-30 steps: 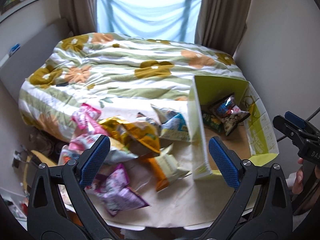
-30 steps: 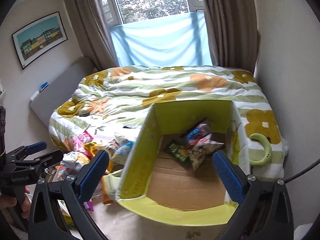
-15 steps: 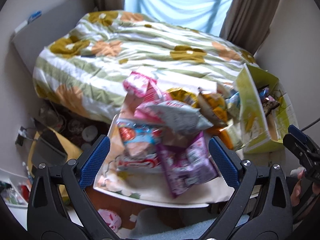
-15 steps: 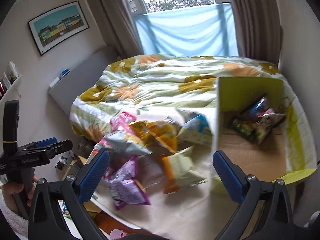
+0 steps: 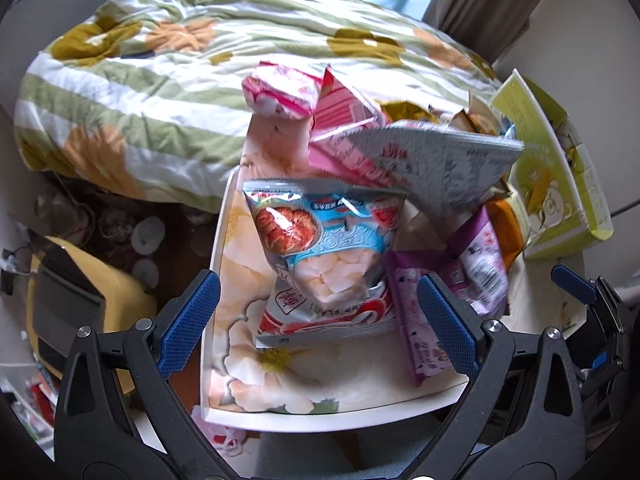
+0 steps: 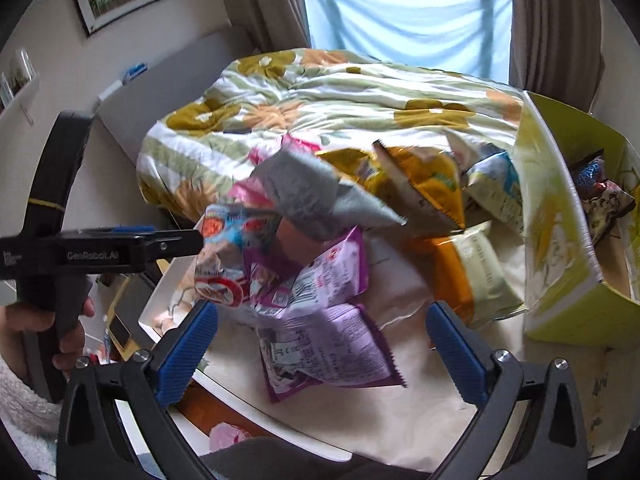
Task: Organize snacks
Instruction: 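Grasp the blue shrimp chip bag with the left tool while the right tool grasps a lilac bag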
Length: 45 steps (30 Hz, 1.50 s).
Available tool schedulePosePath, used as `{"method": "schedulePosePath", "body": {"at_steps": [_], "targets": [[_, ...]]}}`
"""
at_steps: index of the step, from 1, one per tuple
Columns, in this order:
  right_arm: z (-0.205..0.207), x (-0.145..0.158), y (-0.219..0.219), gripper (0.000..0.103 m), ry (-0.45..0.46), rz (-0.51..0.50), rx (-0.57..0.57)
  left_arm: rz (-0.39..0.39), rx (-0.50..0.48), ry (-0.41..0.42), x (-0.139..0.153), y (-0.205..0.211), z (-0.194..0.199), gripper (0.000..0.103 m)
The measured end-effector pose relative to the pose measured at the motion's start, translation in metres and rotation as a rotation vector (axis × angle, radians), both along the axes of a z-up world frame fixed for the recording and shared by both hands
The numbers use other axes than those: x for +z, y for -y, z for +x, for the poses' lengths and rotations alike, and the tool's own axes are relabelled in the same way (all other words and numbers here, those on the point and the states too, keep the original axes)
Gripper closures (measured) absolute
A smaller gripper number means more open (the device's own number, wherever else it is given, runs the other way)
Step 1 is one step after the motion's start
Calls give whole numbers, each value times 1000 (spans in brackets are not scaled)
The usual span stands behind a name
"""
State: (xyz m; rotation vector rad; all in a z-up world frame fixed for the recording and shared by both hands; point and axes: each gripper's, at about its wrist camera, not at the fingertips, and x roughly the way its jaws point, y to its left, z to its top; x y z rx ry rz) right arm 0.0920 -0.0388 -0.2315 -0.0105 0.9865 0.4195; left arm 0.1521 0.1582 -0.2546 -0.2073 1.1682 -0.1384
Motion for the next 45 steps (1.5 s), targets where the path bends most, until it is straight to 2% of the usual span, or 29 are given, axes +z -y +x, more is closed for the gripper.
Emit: {"method": "schedulePosePath", "body": {"at_steps": [9, 16, 19, 21, 27, 41, 42, 43, 45], "targets": [[7, -34, -37, 0, -16, -141, 40, -11, -40, -52, -38, 0, 9, 5], [13, -51, -48, 0, -8, -212, 58, -36, -59, -52, -51, 6, 17, 5], [14, -57, -50, 0, 4, -253, 70, -37, -88, -53, -55, 12, 21, 13], [16, -60, -49, 0, -7, -251, 72, -41, -101, -66, -59, 15, 23, 27], [19, -62, -47, 0, -13, -244, 62, -52, -120, -67, -61, 18, 22, 40], [39, -77, -49, 1, -122, -99, 12, -13, -112, -67, -57, 7, 9, 41], [40, -77, -49, 5, -126, -93, 10, -13, -110, -68, -56, 7, 8, 41], [40, -77, -51, 17, -128, -85, 13, -14, -108, -69, -56, 6, 7, 41], [40, -79, -53, 28, -150, -83, 26, -14, -108, -68, -56, 5, 6, 41]]}}
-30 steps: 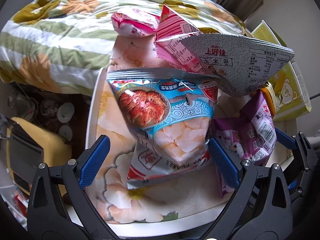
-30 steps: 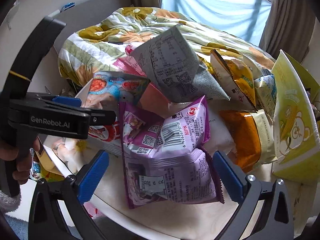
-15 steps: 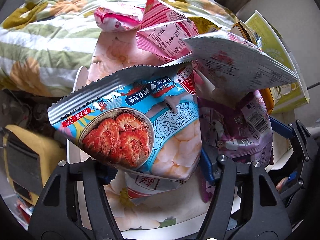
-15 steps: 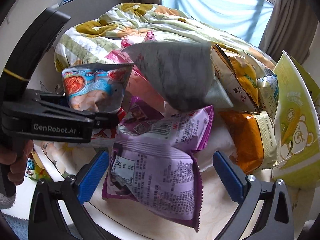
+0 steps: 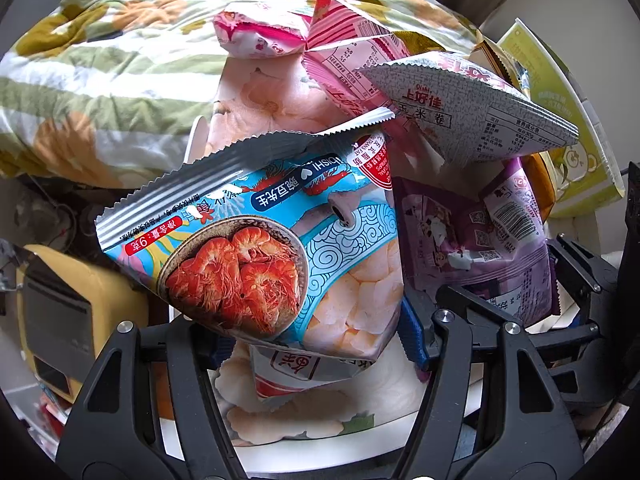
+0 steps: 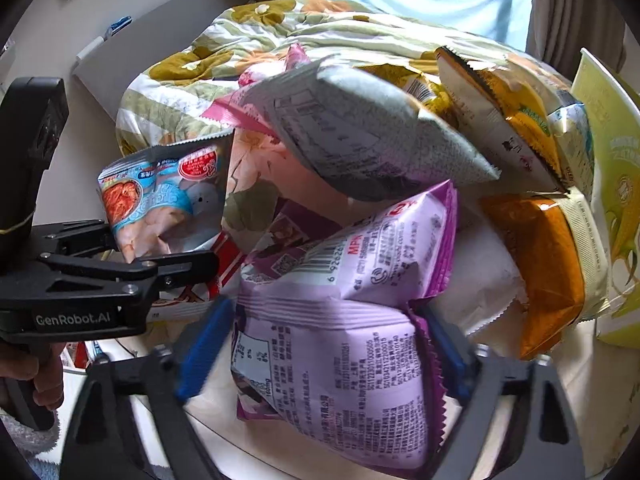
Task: Organize snacks
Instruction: 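Grasp the blue shrimp chip bag with the left tool while the right tool grasps a lilac bag, then carry both bags over the yellow box and open both tools to drop them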
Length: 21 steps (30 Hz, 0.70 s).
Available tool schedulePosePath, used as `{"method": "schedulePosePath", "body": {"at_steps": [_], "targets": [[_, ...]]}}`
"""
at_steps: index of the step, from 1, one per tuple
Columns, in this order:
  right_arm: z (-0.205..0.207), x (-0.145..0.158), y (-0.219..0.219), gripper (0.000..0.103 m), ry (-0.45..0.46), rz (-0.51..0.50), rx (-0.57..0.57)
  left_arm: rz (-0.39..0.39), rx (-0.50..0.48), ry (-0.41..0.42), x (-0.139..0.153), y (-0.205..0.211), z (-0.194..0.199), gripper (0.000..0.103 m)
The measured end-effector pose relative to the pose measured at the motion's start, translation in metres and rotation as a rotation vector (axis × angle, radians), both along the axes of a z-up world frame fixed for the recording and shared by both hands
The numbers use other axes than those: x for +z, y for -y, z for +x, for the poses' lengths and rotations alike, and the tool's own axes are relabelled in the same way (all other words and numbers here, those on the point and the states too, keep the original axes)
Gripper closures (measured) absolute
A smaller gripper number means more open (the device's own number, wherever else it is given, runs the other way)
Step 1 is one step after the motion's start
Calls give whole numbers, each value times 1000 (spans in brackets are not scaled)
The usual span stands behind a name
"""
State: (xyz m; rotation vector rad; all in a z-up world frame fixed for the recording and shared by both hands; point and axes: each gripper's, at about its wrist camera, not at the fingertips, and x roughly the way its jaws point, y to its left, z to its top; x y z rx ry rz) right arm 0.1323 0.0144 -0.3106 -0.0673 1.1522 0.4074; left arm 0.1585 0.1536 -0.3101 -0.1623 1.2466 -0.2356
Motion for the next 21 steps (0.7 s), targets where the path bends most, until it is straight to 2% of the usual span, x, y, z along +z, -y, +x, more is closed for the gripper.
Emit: {"method": "schedulePosePath", "body": {"at_steps": [6, 14, 21], "targets": [[-1, 3, -2, 43, -5, -9, 9, 15, -20, 20, 9, 5, -3, 42], [-13, 25, 13, 43, 20, 2, -27, 27, -64, 78, 40, 18, -15, 42], [-30, 56, 41, 43, 58, 8, -104, 18, -140, 138, 81, 50, -19, 42]]}}
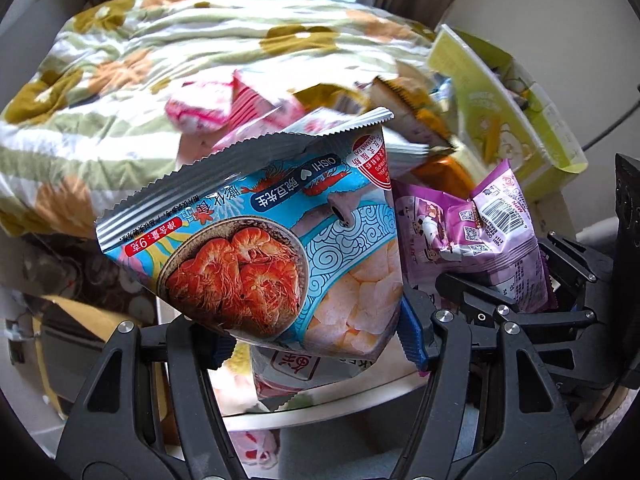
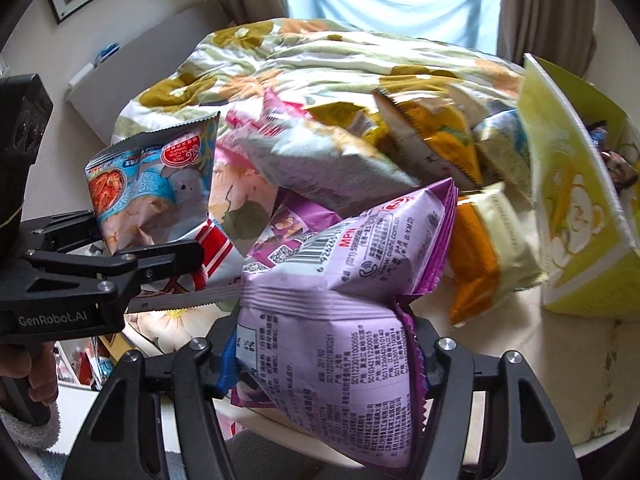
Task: Organize snacks
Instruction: 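Carry both bags over the yellow box and open both tools to drop them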
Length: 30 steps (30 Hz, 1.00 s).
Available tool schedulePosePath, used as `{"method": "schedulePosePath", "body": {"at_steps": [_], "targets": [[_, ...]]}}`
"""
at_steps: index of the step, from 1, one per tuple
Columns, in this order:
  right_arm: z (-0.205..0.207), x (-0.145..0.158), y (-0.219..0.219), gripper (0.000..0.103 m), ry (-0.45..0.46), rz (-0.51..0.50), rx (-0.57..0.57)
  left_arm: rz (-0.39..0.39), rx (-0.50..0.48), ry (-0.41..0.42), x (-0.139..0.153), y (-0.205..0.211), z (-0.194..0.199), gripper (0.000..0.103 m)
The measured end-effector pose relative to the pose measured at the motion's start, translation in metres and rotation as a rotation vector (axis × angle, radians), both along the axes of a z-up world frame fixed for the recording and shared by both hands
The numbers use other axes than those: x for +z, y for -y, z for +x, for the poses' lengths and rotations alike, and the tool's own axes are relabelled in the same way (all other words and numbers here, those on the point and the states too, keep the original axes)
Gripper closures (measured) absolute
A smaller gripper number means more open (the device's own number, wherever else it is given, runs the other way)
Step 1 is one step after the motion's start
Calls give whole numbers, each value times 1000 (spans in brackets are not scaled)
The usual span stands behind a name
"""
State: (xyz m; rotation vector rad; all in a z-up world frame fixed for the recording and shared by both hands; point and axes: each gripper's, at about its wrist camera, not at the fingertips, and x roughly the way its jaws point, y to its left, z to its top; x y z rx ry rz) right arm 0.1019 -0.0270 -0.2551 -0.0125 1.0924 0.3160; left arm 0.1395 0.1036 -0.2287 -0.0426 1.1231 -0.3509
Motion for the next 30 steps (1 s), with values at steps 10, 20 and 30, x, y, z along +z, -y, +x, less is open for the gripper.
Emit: {"method": "schedulePosePath", "body": {"at_steps": [10, 20, 30], "targets": [[-16, 64, 68, 43, 105, 24, -149, -22, -121, 133, 72, 76, 0, 42], [-3, 126, 160, 43, 240, 20, -210, -51, -156, 214, 117, 175, 27, 42], [29, 141, 264, 43, 259, -8, -254, -89, -136, 162, 107, 297, 95, 41]]}}
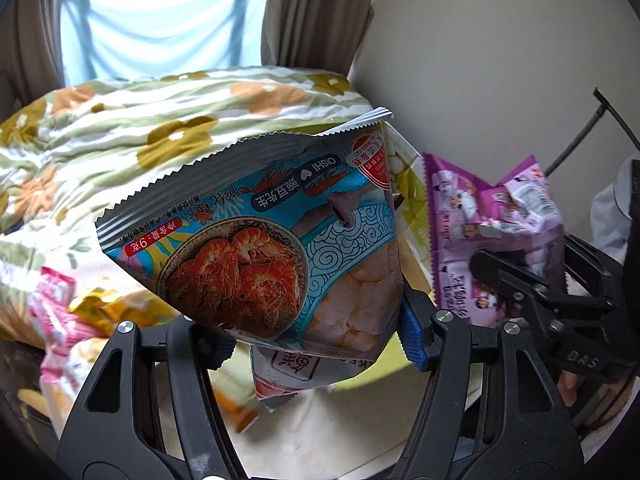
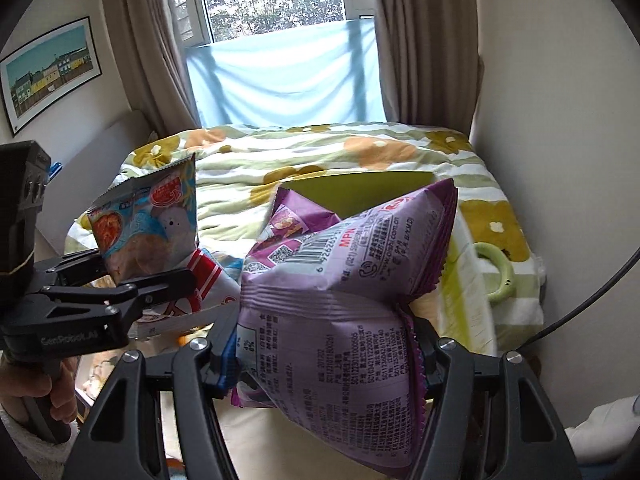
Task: Organize snacks
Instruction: 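Carry both bags over the yellow box and open both tools to drop them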
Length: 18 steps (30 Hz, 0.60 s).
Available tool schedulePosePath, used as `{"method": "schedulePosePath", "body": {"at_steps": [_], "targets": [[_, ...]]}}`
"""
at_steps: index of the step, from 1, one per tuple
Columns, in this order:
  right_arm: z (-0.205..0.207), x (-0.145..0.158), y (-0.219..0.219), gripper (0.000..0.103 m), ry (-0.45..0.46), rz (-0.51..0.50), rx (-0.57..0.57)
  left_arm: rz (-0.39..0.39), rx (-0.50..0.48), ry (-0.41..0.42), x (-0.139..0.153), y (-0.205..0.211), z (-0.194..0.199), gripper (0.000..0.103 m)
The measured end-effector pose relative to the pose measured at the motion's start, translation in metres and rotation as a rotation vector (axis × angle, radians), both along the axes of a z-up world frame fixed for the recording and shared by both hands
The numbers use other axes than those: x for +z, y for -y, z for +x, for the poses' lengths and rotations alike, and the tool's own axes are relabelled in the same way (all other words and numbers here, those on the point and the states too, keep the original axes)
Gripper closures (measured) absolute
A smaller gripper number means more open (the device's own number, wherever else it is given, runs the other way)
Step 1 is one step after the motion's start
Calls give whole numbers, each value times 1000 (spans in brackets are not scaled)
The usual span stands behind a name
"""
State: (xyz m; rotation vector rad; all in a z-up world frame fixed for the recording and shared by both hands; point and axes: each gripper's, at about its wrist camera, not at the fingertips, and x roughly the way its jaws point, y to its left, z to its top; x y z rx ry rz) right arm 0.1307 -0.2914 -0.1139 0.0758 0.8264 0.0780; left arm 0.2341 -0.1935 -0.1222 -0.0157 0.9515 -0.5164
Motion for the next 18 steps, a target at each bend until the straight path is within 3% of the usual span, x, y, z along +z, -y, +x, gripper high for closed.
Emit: {"method": "schedulePosePath", "body": {"at_steps": [7, 10, 11, 12, 18], "targets": [[22, -4, 53, 43, -33, -3, 5, 16, 52, -100, -43, 56, 40, 41], [29, -8, 65, 43, -50, 0, 21, 33, 83, -134, -59, 61, 55, 27], [31, -9, 67, 43, -53, 1, 27, 39, 99, -144, -62, 61, 54, 12], [32, -9, 69, 43, -56, 4, 33, 28, 118, -149, -64, 59, 53, 5], [45, -16, 80, 43, -69, 14, 67, 38, 172, -152, -63, 42, 38, 3]]}}
